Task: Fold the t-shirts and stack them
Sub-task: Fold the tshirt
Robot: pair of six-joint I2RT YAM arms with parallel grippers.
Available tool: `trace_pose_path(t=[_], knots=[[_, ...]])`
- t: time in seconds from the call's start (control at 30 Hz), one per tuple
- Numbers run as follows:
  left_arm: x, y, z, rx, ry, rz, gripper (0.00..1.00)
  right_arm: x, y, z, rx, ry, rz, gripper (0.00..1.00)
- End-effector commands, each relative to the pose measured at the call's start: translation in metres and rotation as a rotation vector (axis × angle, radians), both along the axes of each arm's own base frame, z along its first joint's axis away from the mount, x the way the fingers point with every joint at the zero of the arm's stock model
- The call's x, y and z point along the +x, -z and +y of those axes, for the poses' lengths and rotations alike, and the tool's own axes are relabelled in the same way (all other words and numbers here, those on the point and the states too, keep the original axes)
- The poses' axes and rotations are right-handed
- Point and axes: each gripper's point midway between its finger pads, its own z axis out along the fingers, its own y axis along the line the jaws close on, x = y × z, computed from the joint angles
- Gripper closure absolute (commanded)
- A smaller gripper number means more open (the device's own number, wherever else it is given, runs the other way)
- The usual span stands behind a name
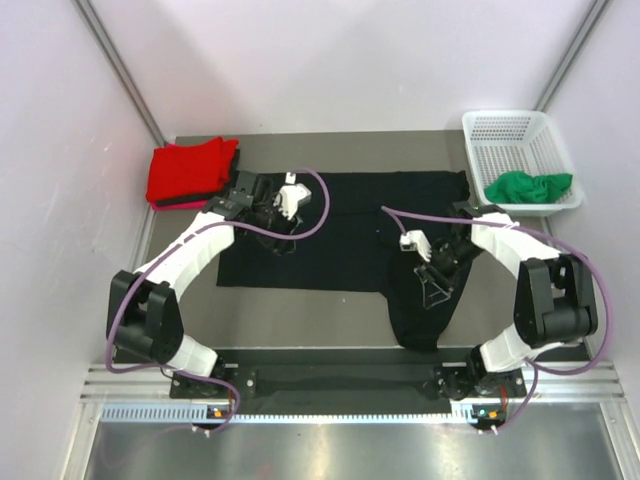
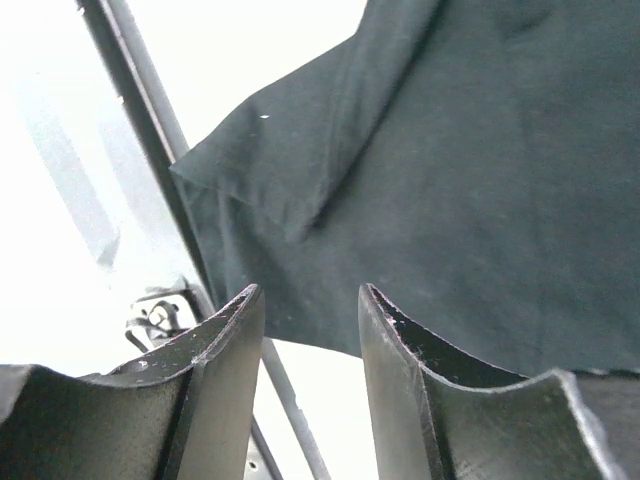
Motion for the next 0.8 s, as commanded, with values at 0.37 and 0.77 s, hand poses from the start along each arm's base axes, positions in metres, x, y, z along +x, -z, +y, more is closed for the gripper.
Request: trace_pose_path(t=[0.37,0.77], knots=[[0.055,-0.033,0.056,0.039,-0.184,-0.162,0.49,-0.014,0.033,0.025,-0.025,-0.179,0.091,0.59],[0.067,-0.041,0.069,0.065,-0.209,-0.204,0.49,-0.022,0.05,0.023,-0.047,-0.217,0.149,0.6]])
